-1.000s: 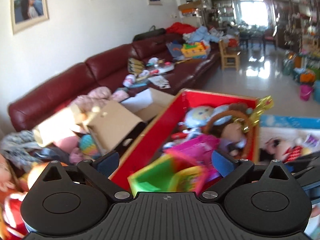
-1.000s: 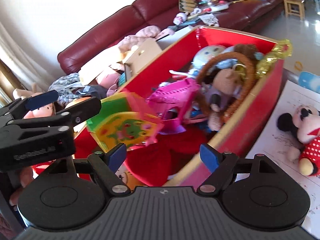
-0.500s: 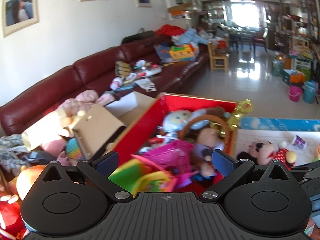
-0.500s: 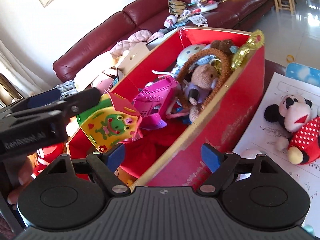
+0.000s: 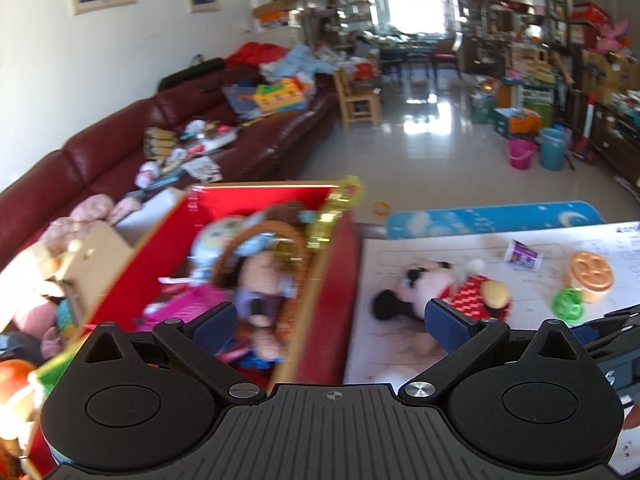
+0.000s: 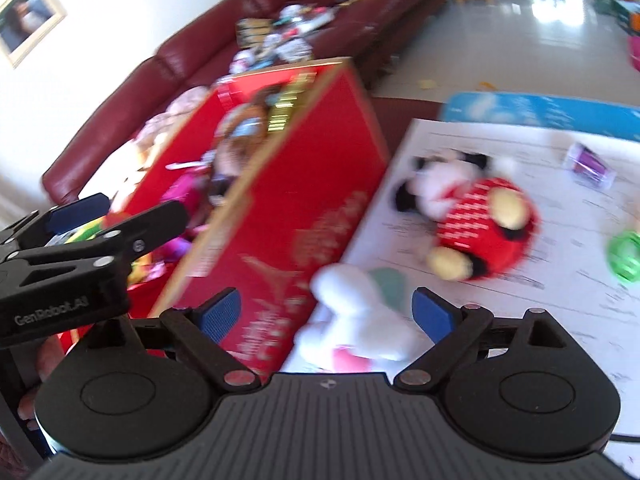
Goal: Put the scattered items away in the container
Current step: 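Move both tools back over the orange wheel-shaped toy on the table, then lower the right gripper onto the orange toy's rim while the left tool approaches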
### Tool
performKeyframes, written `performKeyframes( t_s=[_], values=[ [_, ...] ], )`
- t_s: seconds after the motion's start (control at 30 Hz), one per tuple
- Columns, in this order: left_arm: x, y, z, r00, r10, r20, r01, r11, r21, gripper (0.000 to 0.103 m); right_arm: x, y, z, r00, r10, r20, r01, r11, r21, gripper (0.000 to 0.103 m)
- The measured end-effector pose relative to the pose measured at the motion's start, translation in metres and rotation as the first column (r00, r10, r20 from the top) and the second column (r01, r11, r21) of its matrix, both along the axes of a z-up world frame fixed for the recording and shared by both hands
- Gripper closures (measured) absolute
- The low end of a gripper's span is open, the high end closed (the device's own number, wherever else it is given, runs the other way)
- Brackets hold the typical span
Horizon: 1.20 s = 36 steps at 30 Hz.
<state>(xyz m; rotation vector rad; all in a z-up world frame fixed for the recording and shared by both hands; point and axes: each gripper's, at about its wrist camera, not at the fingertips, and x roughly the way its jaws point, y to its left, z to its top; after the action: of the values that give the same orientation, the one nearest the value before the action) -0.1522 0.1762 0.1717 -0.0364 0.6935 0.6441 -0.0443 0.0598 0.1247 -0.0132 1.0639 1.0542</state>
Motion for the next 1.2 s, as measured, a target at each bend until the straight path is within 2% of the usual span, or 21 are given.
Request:
performKeyframes(
  t_s=[0.1,0.17,0.3,0.43,0.6,0.8,1.03,1.2],
  values=[
    [0.022,-0.009,-0.016,0.999,-0.043,-0.025,0.042,0.999,-0.032,0.000,0.025,-0.032,-0.016,0.995,-0.100,-0.017,0.100,0.995,-0.032,0.009],
    [0.037,-0.017,-0.028,0.995,-0.081,-0.049,0.079,0.996,-0.043,0.000,0.044,-0.057,-0.030,0.981,-0.190,-0.048,0.187,0.981,-0.060,0.008],
    [0.068,-0.035,-0.054,0.982,-0.154,-0.108,0.148,0.987,-0.058,0.000,0.072,-0.106,-0.058,0.927,-0.361,-0.098,0.349,0.929,-0.124,0.008],
    [0.095,-0.051,-0.078,0.966,-0.214,-0.144,0.203,0.975,-0.088,0.000,0.092,-0.141,-0.081,0.875,-0.465,-0.136,0.441,0.880,-0.174,0.008],
    [0.124,-0.066,-0.099,0.947,-0.270,-0.172,0.253,0.961,-0.116,0.000,0.115,-0.164,-0.099,0.833,-0.532,-0.152,0.503,0.843,-0.192,0.008],
    [0.158,-0.085,-0.124,0.919,-0.326,-0.221,0.302,0.944,-0.136,0.000,0.137,-0.181,-0.114,0.801,-0.573,-0.170,0.538,0.815,-0.215,0.008],
    [0.207,-0.103,-0.152,0.891,-0.373,-0.258,0.345,0.927,-0.150,0.000,0.179,-0.196,-0.125,0.753,-0.637,-0.162,0.599,0.767,-0.230,0.008],
    [0.237,-0.110,-0.167,0.877,-0.383,-0.289,0.349,0.923,-0.163,0.000,0.209,-0.194,-0.118,0.746,-0.652,-0.134,0.621,0.754,-0.212,0.008]
  ],
)
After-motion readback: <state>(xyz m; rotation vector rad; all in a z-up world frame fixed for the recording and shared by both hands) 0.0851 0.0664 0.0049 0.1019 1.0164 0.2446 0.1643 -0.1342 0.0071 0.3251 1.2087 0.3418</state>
